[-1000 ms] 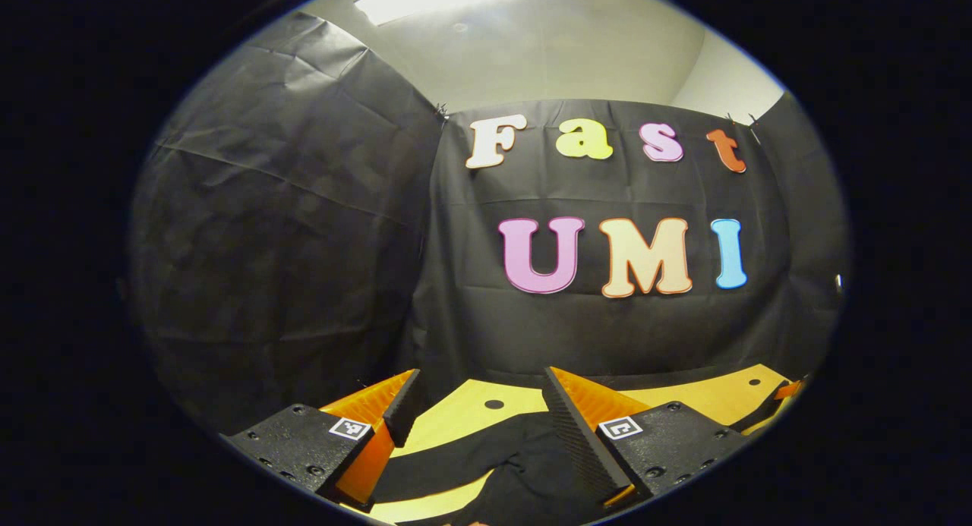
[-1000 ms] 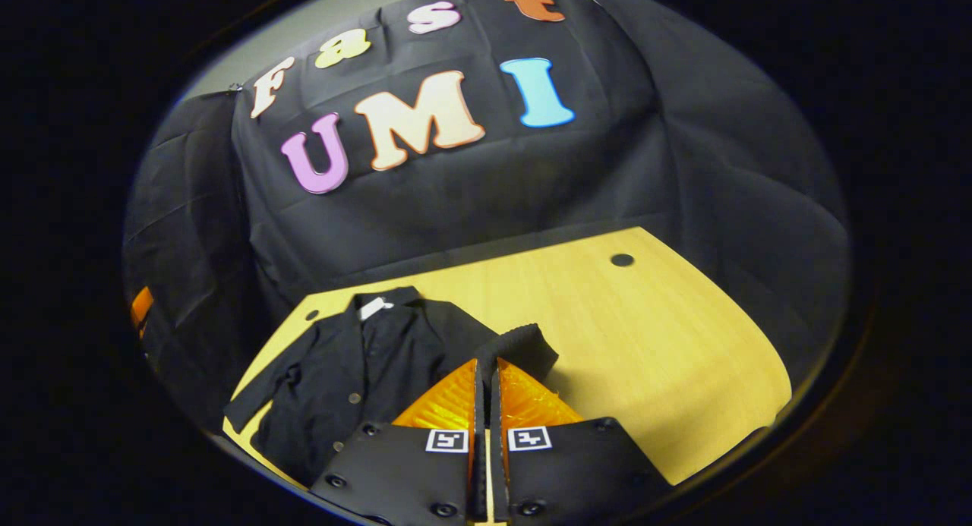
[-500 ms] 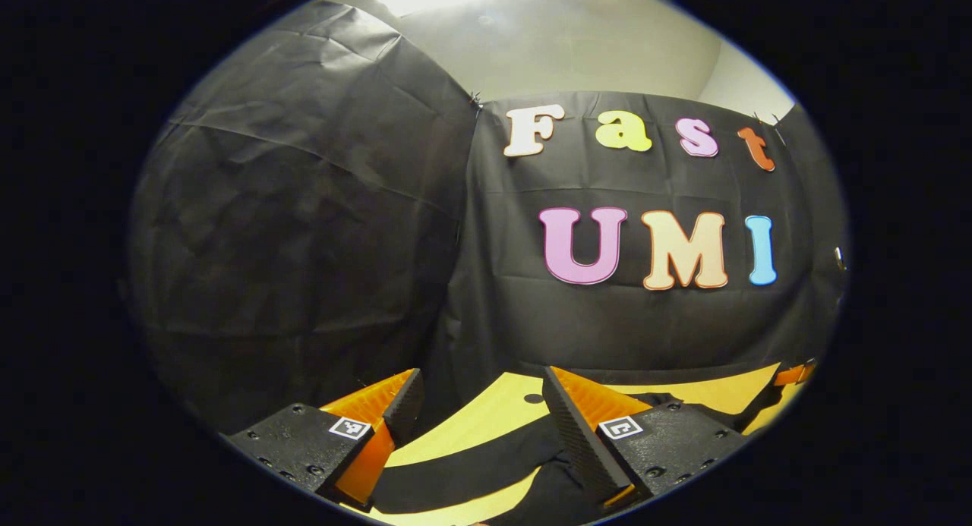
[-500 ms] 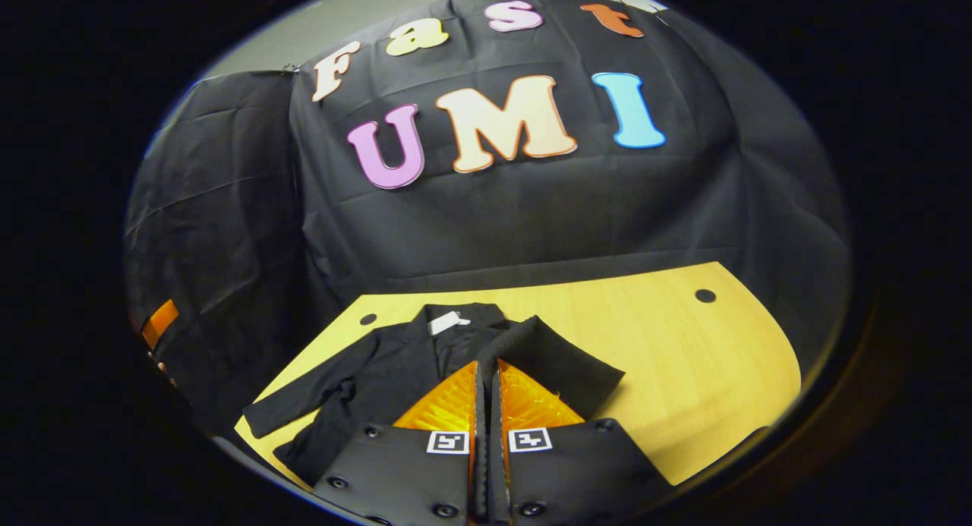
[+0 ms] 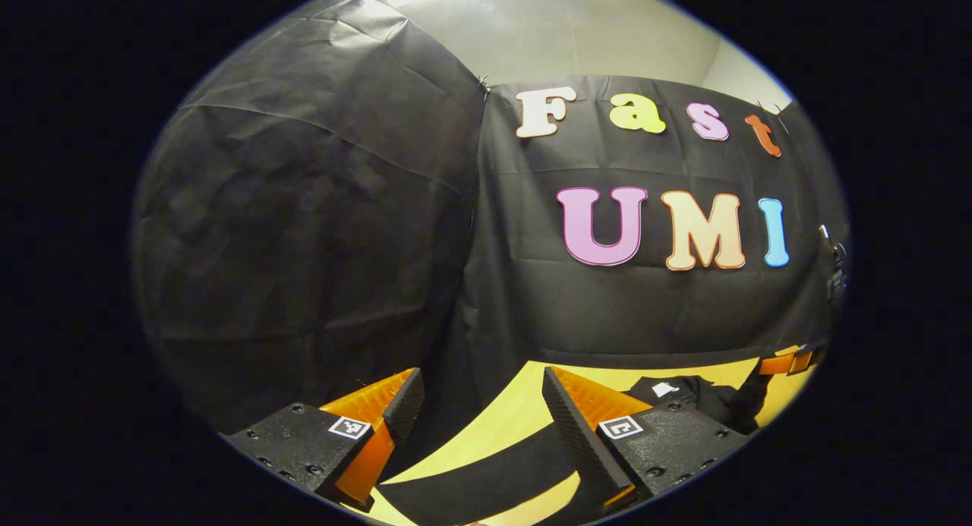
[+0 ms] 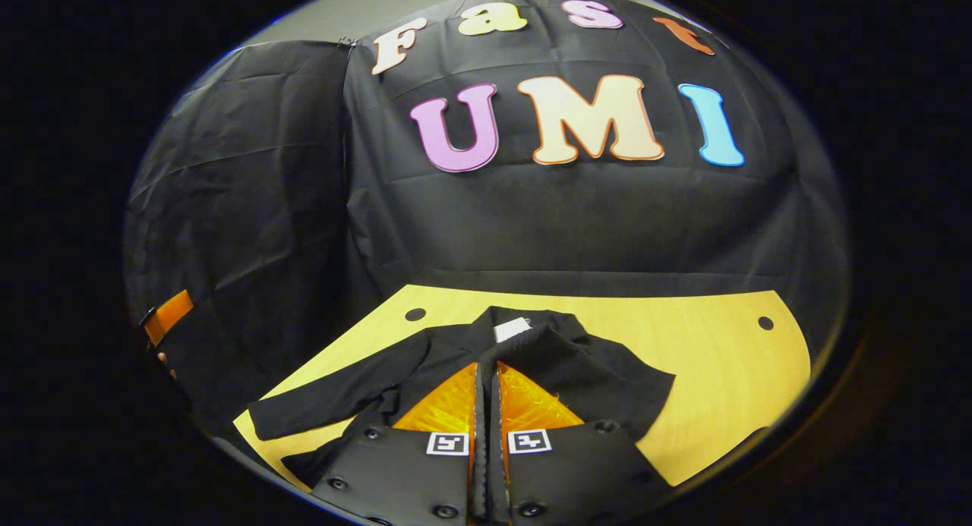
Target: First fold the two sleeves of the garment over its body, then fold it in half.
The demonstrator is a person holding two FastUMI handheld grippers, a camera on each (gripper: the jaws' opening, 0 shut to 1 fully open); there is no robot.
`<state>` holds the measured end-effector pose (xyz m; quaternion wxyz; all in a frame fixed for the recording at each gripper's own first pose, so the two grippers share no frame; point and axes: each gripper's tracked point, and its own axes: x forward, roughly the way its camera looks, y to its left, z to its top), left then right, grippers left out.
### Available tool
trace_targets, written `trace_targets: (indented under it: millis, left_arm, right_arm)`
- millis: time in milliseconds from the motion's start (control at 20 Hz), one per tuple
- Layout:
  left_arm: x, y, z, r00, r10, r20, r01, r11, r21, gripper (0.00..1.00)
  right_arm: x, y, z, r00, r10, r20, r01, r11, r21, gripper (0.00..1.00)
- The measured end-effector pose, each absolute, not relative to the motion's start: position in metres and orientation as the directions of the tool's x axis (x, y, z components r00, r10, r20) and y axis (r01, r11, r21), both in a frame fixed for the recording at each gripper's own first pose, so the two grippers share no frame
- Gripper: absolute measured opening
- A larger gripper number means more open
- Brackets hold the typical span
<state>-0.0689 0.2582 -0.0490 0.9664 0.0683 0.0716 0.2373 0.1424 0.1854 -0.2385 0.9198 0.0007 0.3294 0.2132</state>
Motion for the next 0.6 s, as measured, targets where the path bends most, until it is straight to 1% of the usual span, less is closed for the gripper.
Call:
trace_targets:
  millis: [150,200,300,350,600]
  left_arm:
    - [-0.07,0.277,-0.053,0.874,0.469,-0.127,-0.446,0.878,0.172,0.92]
    - [-0.069,0.282,-0.054,0.873,0.469,-0.133,-0.444,0.878,0.181,0.92]
    - [-0.068,0.292,-0.055,0.874,0.466,-0.14,-0.435,0.877,0.202,0.92]
    - [-0.067,0.298,-0.056,0.873,0.467,-0.143,-0.435,0.876,0.208,0.92]
    - [-0.072,0.316,-0.067,0.858,0.484,-0.174,-0.451,0.871,0.197,0.92]
  right_arm:
    - [0.149,0.217,-0.252,0.671,0.404,-0.622,-0.418,0.899,0.134,0.04]
    - [0.152,0.227,-0.257,0.662,0.41,-0.627,-0.426,0.895,0.134,0.07]
    - [0.156,0.248,-0.266,0.649,0.421,-0.633,-0.442,0.887,0.136,0.07]
    - [0.158,0.259,-0.27,0.64,0.429,-0.638,-0.451,0.881,0.139,0.05]
    - [0.171,0.304,-0.293,0.61,0.433,-0.664,-0.49,0.864,0.115,0.05]
